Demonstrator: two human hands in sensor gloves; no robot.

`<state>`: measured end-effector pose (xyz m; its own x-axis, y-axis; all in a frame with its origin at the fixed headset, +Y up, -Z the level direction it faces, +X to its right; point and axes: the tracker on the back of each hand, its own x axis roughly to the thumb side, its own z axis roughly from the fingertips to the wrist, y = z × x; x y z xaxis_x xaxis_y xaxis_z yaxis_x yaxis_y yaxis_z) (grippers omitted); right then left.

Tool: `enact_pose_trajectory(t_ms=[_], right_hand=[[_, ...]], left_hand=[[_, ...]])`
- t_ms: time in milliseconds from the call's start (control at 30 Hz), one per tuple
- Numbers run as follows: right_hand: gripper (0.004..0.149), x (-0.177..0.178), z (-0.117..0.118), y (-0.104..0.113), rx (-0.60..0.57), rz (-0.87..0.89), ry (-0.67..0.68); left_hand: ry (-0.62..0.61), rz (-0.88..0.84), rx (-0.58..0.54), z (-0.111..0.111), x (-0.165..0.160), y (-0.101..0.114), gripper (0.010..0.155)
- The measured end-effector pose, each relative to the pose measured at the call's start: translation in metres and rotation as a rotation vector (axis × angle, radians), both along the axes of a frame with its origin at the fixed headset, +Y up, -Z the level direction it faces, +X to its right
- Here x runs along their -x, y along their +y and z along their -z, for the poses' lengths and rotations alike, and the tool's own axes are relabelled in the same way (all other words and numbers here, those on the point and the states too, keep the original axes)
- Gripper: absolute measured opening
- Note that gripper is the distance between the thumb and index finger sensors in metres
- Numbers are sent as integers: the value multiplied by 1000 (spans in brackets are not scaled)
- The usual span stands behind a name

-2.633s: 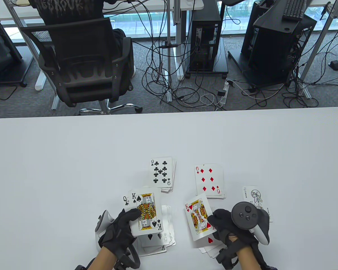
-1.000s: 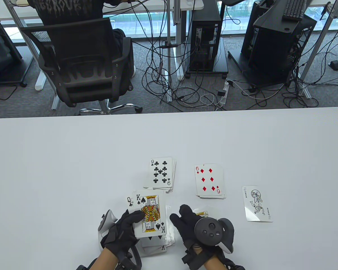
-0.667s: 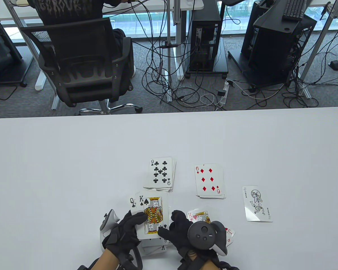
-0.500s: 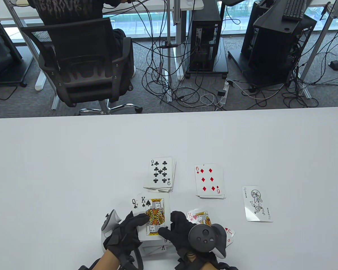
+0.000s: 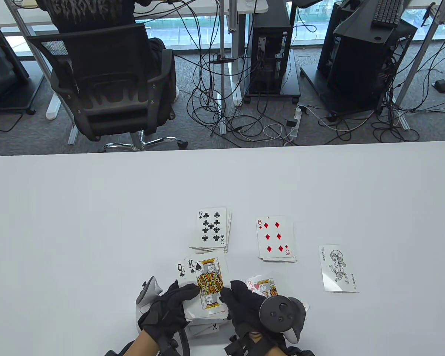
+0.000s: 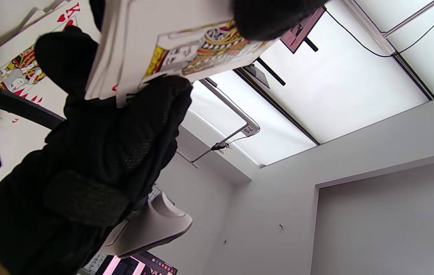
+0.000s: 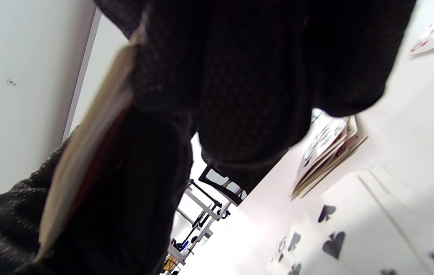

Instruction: Playing card suit sorting

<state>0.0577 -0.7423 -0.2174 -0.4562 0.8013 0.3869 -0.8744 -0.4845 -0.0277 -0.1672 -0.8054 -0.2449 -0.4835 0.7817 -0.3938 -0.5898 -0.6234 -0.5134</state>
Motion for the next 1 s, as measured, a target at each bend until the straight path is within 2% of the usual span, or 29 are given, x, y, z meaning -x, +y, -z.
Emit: enact_pose_trajectory(t_ms=[100,300,567,633,733,1000], right_hand=[[41,-6,1,2,-21,-17,-50],[40,-25,6,2,36,125,-142],[40,-38,9,-3,69,210,-210],[40,-34,9,-5,86,162,-192],[41,-16,10,-11,156,-1,-98],[49,29,17,-26,368,-433,11]], left_hand=[[10,-3,4,1,2,-1,51],[52,-29,3,4,10,3,51],[193,-95,9,11,34,9,51],[237,-126,14,13,40,11,51],[280,-131,18,14,47,11,51],[273,-128,41,14,45,6,51]])
